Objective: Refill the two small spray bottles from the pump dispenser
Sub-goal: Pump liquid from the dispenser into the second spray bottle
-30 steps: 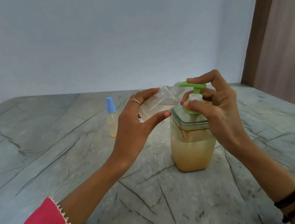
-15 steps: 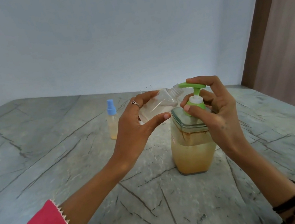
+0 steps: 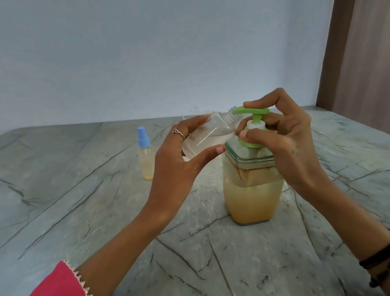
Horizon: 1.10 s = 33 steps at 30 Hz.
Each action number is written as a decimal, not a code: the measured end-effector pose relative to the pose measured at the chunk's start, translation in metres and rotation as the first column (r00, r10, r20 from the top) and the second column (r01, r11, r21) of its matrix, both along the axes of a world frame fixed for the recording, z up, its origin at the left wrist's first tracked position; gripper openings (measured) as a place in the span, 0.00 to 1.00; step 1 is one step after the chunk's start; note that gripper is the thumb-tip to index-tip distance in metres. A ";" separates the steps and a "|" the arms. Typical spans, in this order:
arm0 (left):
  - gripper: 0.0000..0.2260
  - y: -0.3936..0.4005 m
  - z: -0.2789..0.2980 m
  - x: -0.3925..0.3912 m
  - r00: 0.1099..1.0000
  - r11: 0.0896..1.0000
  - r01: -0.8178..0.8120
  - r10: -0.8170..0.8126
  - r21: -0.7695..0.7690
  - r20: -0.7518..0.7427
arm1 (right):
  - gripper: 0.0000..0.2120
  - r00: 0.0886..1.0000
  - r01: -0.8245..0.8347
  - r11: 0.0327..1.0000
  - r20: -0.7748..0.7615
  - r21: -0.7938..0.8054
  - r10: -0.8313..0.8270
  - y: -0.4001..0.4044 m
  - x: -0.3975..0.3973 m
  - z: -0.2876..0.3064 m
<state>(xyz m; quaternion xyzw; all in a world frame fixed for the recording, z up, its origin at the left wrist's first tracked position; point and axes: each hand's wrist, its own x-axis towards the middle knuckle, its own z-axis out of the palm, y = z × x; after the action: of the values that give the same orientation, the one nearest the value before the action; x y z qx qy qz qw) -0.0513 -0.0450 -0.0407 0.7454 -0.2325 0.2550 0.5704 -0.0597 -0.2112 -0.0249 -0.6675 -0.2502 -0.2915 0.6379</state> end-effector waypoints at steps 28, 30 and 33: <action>0.22 0.002 0.001 0.002 1.000 1.000 -0.015 0.015 -0.025 -0.008 | 0.17 0.999 -0.015 0.998 0.047 -0.062 0.018 0.000 0.000 -0.006; 0.22 0.002 0.001 0.002 1.000 0.999 -0.015 0.015 -0.028 -0.010 | 0.18 0.998 0.012 0.994 0.063 -0.106 -0.006 0.000 0.000 -0.009; 0.23 0.002 0.000 0.003 1.000 1.000 -0.015 0.015 -0.021 -0.008 | 0.20 0.998 0.028 0.992 0.061 -0.127 -0.020 0.000 0.000 -0.010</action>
<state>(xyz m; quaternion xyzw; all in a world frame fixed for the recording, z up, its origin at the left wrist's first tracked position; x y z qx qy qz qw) -0.0487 -0.0429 -0.0402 0.7420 -0.2217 0.2588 0.5773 -0.0596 -0.2112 -0.0351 -0.7008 -0.2793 -0.3024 0.5825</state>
